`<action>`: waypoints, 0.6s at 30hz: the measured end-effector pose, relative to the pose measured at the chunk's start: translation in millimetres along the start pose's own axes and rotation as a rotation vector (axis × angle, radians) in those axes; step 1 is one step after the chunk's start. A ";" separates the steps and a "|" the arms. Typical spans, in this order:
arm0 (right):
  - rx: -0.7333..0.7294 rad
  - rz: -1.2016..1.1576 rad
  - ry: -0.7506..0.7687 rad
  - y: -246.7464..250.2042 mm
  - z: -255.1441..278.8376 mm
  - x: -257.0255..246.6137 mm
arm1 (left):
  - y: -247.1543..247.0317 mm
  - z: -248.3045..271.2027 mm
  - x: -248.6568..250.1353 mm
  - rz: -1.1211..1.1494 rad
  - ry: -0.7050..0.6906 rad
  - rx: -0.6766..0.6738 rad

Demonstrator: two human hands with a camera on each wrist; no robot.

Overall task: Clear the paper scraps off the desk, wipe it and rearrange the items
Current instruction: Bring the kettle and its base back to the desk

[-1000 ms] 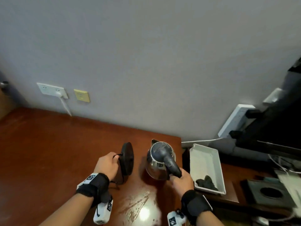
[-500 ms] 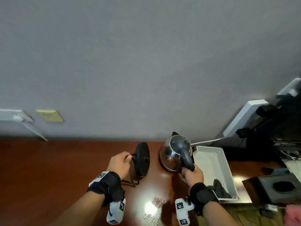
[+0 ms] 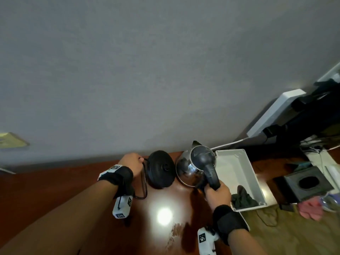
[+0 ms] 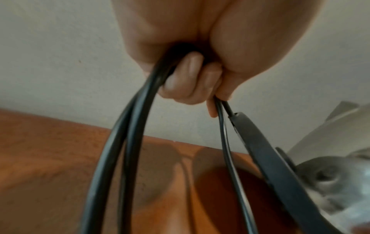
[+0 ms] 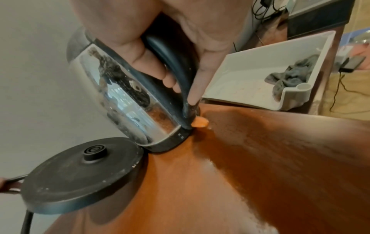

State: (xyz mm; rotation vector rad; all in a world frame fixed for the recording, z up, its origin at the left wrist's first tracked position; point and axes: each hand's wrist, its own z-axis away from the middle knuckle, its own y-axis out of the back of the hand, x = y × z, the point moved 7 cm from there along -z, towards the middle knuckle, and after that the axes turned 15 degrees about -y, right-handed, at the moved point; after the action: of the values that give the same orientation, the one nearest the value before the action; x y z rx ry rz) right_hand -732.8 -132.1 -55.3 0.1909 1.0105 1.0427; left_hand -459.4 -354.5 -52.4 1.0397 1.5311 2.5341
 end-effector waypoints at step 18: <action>0.169 -0.122 0.049 -6.5 -8.8 11.7 | -53.1 -33.0 -51.6 -0.431 -0.020 -0.248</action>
State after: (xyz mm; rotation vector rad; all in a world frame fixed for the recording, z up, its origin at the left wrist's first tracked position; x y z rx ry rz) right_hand -734.0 -129.0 -71.1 0.2396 1.1413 0.8550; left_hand -453.8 -369.5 -131.9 0.6223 1.2298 2.3204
